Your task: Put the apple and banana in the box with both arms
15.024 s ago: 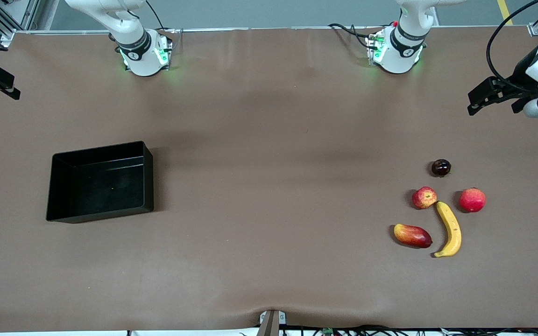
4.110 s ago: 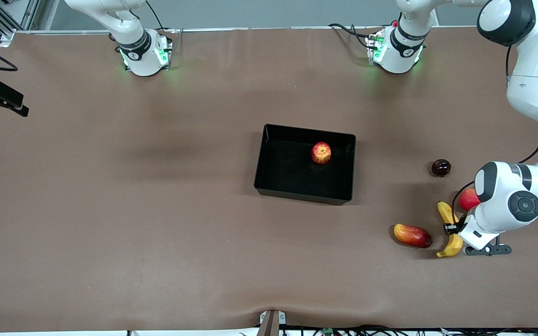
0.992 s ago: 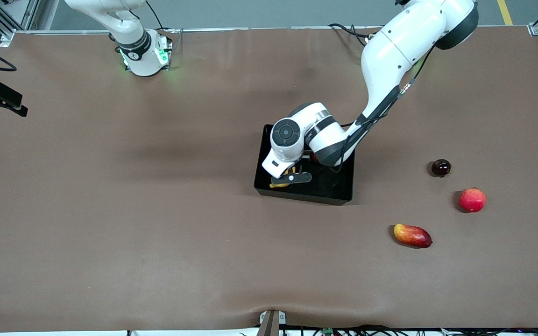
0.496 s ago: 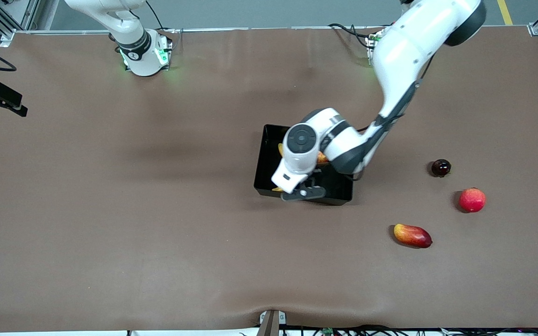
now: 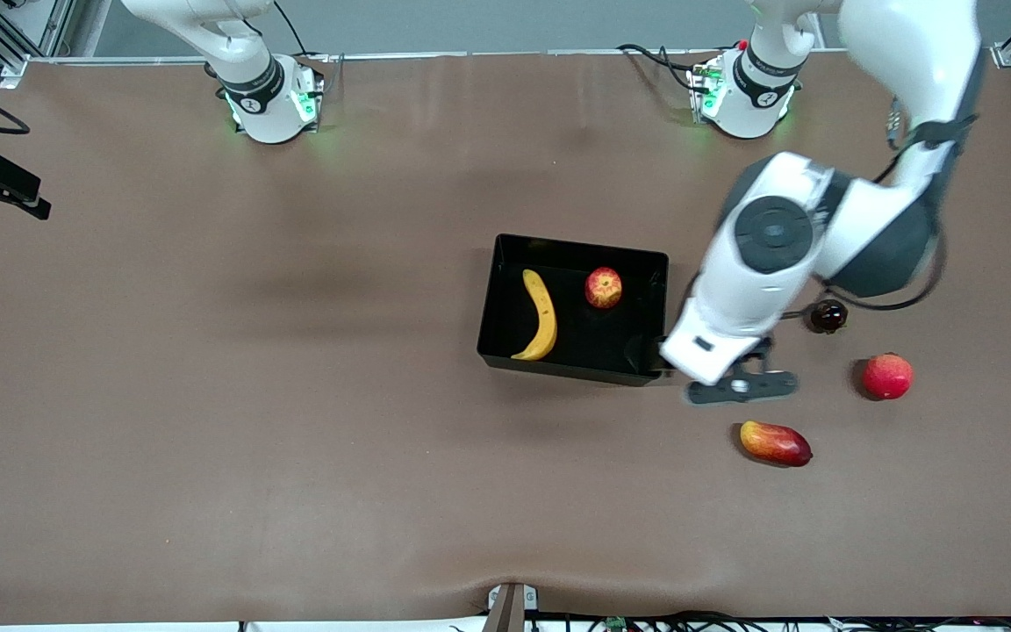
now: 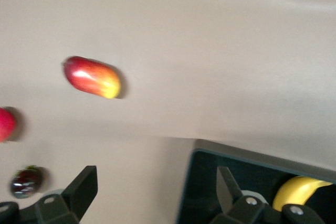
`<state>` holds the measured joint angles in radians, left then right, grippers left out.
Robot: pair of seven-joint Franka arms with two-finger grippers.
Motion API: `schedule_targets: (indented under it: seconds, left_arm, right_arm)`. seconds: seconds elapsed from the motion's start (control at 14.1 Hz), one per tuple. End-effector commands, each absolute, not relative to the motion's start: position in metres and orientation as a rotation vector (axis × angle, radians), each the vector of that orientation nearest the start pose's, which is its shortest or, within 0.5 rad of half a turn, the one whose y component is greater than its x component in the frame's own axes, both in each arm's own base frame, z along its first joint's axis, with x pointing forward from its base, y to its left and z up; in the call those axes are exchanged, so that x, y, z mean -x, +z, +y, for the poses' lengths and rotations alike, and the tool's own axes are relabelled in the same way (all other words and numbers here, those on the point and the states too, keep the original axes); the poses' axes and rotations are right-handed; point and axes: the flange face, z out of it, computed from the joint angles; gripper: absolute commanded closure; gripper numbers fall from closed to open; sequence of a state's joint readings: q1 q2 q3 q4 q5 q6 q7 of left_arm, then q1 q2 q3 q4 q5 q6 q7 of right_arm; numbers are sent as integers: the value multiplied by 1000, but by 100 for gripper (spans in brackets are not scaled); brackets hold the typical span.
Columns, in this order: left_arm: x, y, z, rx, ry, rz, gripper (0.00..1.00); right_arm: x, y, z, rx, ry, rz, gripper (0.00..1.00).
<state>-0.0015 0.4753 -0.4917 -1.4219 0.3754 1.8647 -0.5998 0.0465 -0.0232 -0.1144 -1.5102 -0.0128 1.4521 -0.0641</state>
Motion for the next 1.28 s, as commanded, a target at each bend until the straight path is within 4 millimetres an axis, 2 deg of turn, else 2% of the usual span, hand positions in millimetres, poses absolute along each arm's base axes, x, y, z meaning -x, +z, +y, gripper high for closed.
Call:
schedule_targets:
  seconds: [0.0,0.14,0.21,0.35,0.57,0.99,1.2]
  left_arm:
    - [-639,480,-215,3037,-132,-36,0]
    - [-640,494,-194,3031,-123,-31,0]
    - [-637,509,-185,3023,-142,-39,0]
    - [-630,526,-178,3005,-152,-58,0]
    - [-626,546,-155,3007,-156,-128,0]
    - [-608,580,-130,3067,-101,-240,0]
    - [-595,599,-130,3053,-116,-246,0]
  right_arm:
    - [-526,660,-40,3126,42,8,0]
    - [-526,660,-42,3126,42,13,0]
    - [-526,660,-41,3126,42,13,0]
    - [-526,660,-42,3126,42,13,0]
    - [-526,660,-42,3127,42,15,0]
    - [-526,660,-42,3127,40,13,0]
    - [-526,660,-42,3127,40,13,0]
